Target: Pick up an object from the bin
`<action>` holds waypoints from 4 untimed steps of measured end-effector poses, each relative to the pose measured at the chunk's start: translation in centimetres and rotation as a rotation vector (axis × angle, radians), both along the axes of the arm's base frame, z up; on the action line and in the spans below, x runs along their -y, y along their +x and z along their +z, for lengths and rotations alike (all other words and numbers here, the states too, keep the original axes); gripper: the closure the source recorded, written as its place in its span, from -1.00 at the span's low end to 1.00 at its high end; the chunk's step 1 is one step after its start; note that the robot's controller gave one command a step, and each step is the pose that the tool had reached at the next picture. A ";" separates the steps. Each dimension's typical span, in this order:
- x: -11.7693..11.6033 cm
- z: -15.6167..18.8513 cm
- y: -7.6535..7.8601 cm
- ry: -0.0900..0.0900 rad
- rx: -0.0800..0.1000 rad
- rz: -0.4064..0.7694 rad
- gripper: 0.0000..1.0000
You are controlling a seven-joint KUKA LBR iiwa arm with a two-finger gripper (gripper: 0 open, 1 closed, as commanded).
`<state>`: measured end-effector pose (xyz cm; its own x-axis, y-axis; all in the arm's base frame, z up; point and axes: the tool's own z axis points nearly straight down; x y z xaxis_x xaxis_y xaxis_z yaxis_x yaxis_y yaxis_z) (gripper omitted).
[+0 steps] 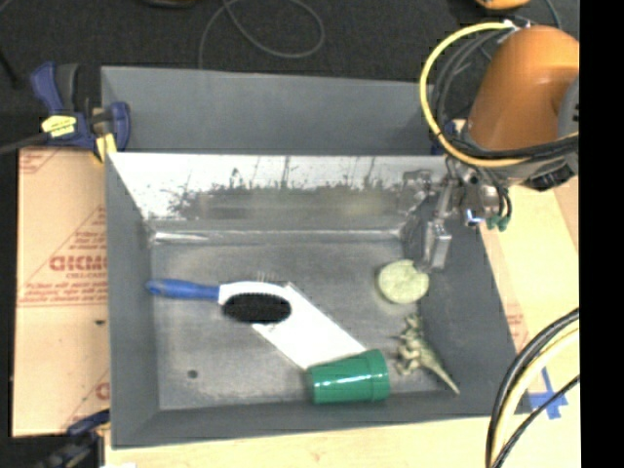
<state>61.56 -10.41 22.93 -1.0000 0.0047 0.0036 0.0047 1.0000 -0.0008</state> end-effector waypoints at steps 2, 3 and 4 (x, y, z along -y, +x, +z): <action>2.6 -6.6 -1.3 -0.002 0.012 -0.012 -1.00; 5.9 -6.7 -1.9 -0.002 0.009 0.051 -1.00; 5.9 -10.7 -0.1 0.000 0.009 -0.144 -1.00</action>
Offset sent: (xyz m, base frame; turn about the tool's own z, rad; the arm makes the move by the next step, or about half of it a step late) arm -0.0334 -0.0573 -0.1593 0.0297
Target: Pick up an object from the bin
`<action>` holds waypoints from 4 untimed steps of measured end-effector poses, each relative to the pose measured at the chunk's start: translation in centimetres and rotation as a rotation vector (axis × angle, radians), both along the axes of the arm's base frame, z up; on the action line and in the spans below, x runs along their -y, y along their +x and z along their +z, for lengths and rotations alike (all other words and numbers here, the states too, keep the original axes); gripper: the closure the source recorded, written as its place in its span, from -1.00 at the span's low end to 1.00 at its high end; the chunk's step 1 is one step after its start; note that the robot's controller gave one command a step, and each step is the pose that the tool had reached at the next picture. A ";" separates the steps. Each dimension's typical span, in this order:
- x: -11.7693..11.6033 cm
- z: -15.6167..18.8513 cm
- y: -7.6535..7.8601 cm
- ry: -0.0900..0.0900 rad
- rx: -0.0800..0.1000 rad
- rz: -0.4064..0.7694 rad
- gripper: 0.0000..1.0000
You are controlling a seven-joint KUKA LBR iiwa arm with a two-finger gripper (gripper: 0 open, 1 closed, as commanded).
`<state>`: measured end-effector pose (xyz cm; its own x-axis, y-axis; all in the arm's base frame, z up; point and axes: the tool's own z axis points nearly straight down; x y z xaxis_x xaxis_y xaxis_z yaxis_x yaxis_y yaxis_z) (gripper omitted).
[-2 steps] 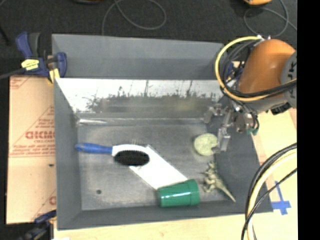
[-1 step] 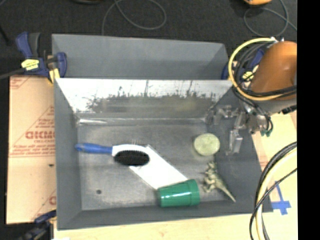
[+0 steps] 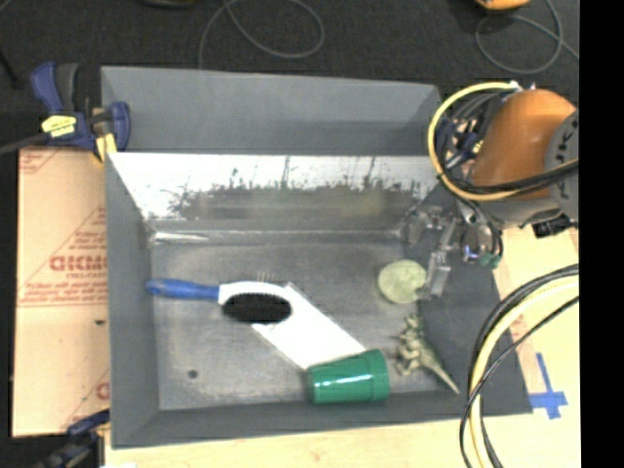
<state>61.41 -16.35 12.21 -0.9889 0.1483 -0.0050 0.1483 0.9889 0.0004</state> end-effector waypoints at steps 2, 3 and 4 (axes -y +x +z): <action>-0.2 -5.1 -0.3 0.000 -0.002 -0.083 1.00; -0.2 -5.1 -0.3 0.000 -0.002 -0.082 1.00; -0.2 -4.8 -0.4 0.000 -0.004 -0.082 1.00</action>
Offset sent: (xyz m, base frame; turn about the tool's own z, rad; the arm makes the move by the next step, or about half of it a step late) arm -0.0042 0.0032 -0.0521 0.0857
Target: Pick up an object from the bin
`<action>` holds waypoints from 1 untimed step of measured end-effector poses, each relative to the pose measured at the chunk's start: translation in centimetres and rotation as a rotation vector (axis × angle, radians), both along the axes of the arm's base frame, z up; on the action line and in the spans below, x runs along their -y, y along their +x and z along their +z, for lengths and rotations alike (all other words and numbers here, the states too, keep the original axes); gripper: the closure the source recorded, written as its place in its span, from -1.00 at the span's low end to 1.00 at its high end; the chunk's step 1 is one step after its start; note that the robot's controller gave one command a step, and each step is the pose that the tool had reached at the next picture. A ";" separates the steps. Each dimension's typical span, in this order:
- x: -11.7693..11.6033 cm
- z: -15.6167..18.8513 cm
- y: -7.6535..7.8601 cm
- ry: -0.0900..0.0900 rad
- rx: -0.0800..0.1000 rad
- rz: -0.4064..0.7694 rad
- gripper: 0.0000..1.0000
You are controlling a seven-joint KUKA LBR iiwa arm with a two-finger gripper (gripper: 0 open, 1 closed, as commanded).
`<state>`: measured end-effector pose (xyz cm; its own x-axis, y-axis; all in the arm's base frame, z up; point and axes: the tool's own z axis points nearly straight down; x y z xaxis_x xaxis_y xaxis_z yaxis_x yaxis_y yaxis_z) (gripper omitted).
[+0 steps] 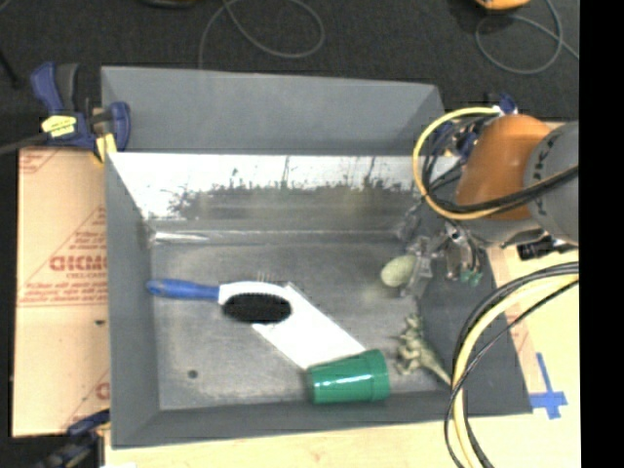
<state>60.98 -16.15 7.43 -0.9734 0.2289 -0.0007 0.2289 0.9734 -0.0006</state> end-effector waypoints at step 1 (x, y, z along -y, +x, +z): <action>0.0 2.0 -0.2 0.003 -0.008 0.000 1.00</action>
Offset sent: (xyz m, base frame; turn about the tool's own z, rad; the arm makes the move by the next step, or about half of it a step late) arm -0.0001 -0.0001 0.0604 0.0000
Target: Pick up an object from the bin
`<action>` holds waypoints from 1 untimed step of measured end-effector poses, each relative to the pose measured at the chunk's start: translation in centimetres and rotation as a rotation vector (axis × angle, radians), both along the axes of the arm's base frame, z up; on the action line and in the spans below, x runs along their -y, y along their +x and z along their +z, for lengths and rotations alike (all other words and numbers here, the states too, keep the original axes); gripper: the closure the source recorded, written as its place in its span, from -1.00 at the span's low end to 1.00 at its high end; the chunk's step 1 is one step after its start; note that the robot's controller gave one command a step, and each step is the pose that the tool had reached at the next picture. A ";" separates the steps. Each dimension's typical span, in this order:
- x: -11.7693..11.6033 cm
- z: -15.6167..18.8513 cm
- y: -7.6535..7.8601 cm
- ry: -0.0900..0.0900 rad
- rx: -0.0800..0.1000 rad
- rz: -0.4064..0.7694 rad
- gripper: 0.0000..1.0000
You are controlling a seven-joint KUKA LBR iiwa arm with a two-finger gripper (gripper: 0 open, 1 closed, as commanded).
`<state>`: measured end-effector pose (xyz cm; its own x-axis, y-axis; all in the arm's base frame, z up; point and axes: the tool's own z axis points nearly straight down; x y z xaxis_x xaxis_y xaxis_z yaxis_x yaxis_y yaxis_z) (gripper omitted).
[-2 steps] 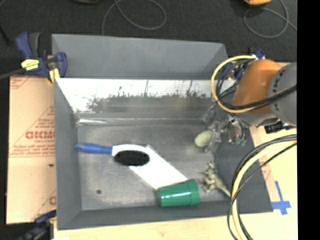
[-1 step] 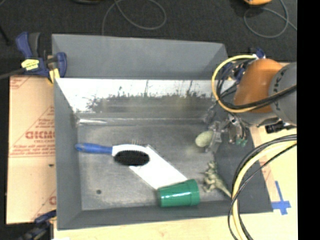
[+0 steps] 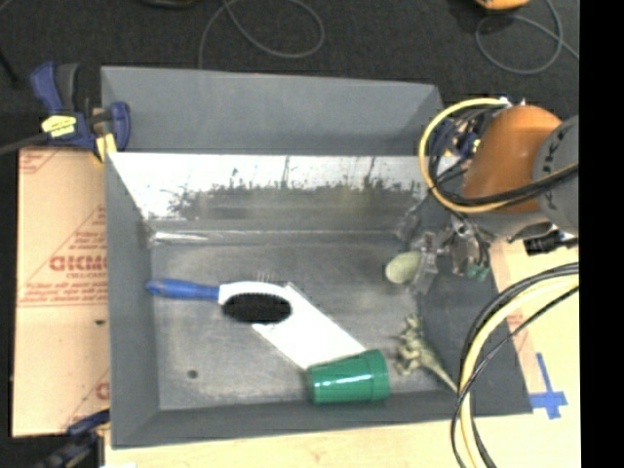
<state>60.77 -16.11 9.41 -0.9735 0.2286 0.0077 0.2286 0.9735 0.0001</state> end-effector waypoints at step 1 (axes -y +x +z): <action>0.1 2.3 0.3 -0.002 0.011 0.001 1.00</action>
Offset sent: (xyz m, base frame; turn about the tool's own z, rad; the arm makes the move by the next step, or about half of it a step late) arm 0.0000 0.0001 0.0202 0.0000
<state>61.05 -16.19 11.70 -0.9737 0.2280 -0.0031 0.2280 0.9737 0.0002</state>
